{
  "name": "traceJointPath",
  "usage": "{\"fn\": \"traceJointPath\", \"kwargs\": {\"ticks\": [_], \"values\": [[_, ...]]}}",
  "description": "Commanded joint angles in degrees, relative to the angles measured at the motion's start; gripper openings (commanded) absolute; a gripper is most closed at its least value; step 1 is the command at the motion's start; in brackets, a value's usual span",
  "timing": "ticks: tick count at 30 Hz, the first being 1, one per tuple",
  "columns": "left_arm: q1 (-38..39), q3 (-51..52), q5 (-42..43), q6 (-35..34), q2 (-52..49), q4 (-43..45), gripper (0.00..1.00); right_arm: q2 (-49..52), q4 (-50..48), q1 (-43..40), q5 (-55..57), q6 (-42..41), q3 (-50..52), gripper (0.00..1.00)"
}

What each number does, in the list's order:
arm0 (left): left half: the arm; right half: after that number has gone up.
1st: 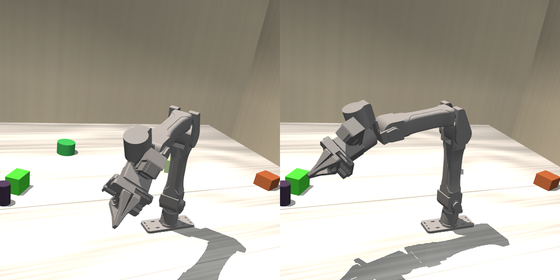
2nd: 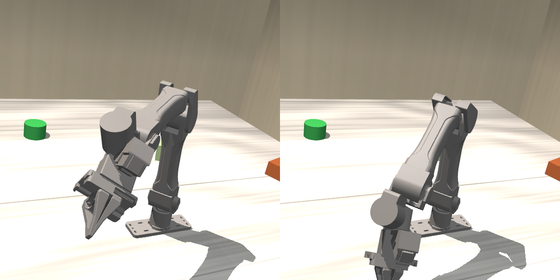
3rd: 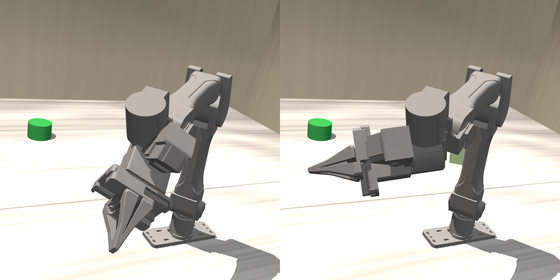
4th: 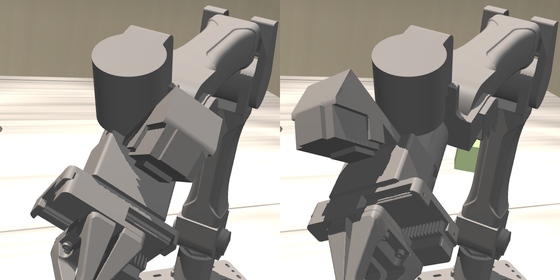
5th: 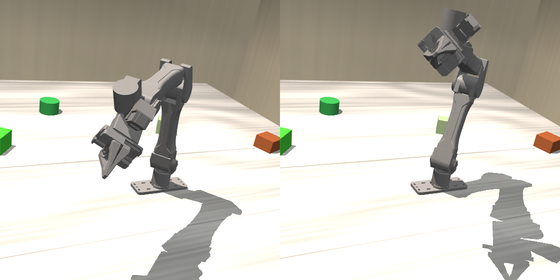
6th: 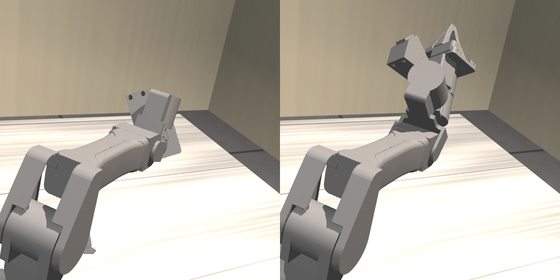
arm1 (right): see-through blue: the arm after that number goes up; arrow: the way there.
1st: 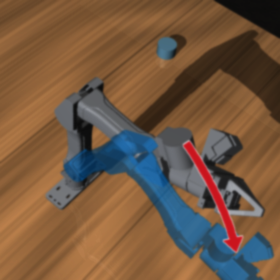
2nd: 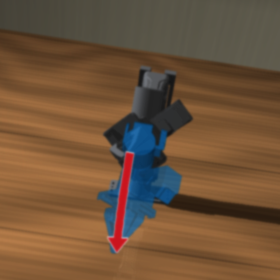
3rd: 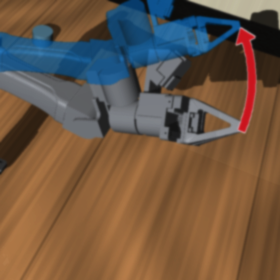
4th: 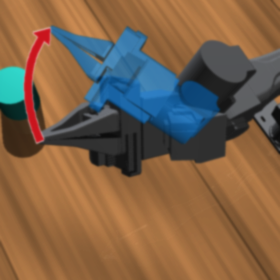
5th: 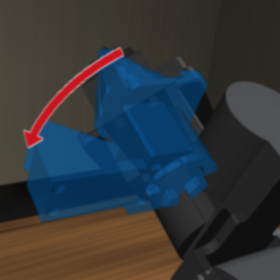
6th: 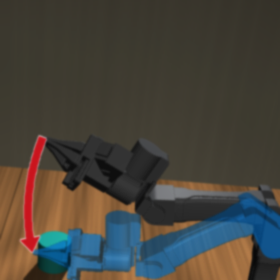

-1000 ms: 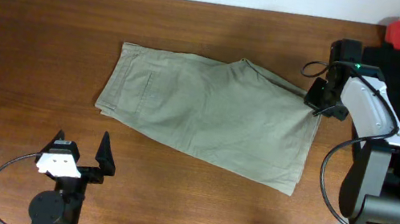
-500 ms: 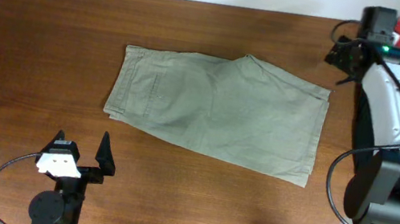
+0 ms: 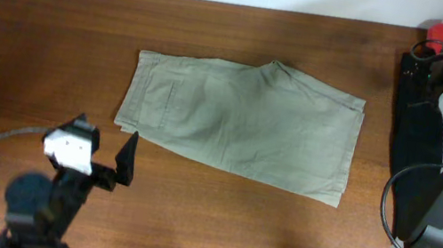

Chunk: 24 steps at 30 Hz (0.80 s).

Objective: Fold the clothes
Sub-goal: 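Grasp the left end of the shorts with the left gripper and pull left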

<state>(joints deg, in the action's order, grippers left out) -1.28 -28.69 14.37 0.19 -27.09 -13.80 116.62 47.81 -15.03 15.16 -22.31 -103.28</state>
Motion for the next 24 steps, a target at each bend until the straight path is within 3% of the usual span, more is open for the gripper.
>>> {"fn": "traceJointPath", "kwargs": {"ticks": [1,2,8,12,17,24], "values": [[0.11,-19.96,0.07,4.24,-24.0,-15.17,0.99,-1.49,-0.22,0.0,0.72,-0.22,-0.87,0.99],[0.11,-28.7,1.88,4.22,-34.03,-22.1,0.99,-1.51,-0.22,0.0,0.72,-0.22,-0.87,0.99],[-3.1,-55.21,-0.2,3.56,-69.79,-35.04,0.99,-1.51,-0.22,0.0,0.72,-0.24,-0.87,0.99],[-4.52,-55.56,-0.17,3.52,-78.73,-34.91,0.99,-1.51,-0.22,0.0,0.72,-0.24,-0.87,0.99],[-4.52,-55.54,0.13,3.3,-87.73,-42.23,0.99,-1.51,-0.22,0.0,0.72,-0.22,-0.87,0.99],[-4.46,-55.52,5.46,3.37,-94.86,-41.42,0.99,-1.51,-0.22,0.0,0.72,-0.24,-0.87,0.99]]}}
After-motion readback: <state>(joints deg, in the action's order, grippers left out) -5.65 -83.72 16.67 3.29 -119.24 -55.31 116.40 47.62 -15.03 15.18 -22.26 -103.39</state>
